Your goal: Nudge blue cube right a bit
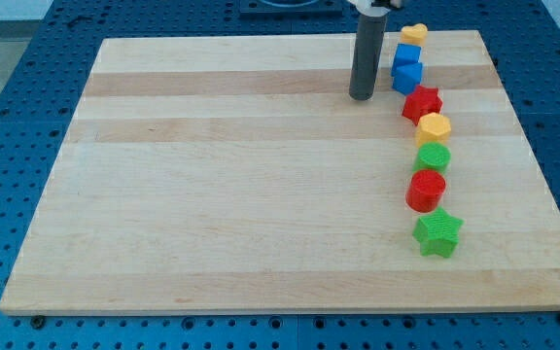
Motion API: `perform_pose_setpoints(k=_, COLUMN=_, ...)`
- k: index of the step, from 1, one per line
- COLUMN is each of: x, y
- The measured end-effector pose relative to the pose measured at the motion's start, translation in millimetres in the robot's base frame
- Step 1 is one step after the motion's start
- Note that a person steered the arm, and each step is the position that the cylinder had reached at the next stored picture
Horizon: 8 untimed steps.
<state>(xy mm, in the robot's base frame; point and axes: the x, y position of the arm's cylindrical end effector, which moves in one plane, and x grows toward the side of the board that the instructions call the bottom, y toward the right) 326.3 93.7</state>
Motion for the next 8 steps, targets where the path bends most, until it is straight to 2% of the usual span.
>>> perform_pose_setpoints(k=3, x=-15, y=-19)
perform_pose_setpoints(k=8, x=-54, y=41)
